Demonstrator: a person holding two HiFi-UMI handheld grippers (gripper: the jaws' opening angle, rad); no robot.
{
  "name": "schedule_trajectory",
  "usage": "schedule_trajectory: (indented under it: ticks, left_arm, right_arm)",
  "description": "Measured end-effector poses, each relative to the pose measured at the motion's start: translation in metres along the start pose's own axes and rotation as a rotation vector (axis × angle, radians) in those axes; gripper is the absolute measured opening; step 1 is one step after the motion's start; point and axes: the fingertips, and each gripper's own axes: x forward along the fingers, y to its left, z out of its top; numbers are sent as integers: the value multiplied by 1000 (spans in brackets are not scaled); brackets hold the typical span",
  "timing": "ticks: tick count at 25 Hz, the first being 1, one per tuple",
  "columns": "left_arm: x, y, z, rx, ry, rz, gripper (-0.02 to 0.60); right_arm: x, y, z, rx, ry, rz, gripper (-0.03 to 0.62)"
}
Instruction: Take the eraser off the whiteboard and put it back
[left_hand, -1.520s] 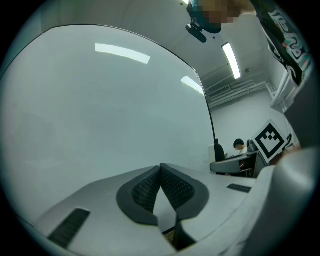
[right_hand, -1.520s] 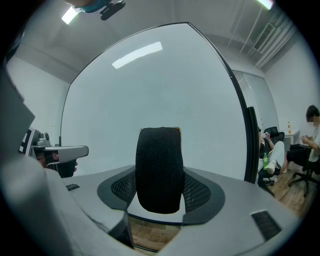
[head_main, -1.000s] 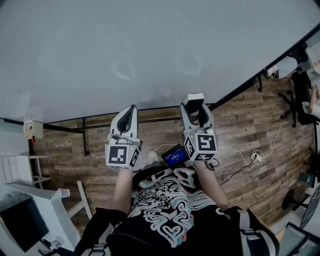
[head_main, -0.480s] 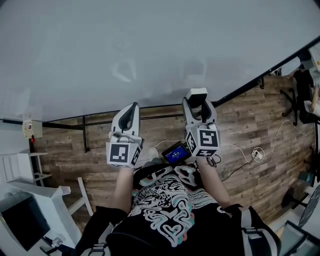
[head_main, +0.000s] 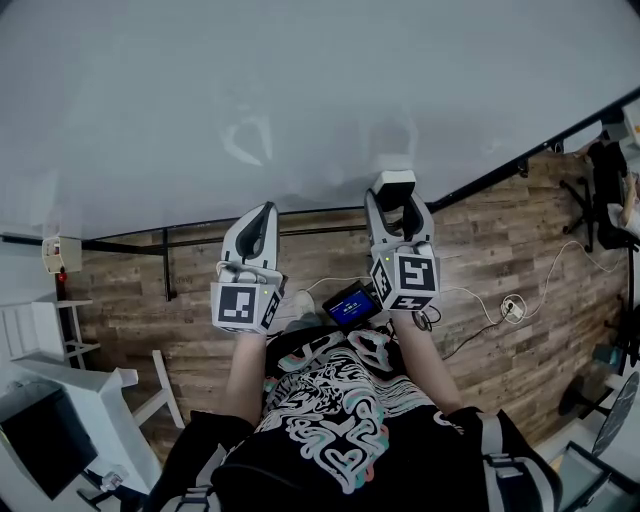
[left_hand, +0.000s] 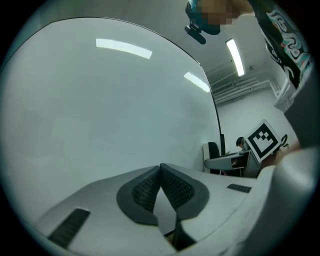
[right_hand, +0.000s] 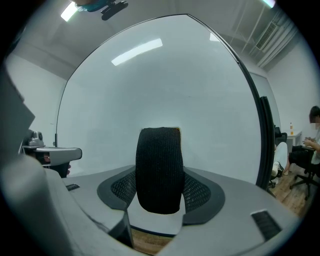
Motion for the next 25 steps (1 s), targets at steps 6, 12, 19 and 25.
schedule_trajectory:
  ticks: [6,12,19,25]
  left_arm:
    - [-1,1,-1,-1,-6,6,22]
    - [-1,1,0,-1,-1,7,21]
    - [-2,5,-1,1,0,14,22]
    - [-3,6,-1,-4,-6,9,21]
  right_arm:
    - [2,-1,-1,2,1,-1,253]
    - [3,-1,-2,3,3,-1,255]
    - [6,-1,-3,11,11,-2,255]
    - [6,-2,-3,20,8,-5,259]
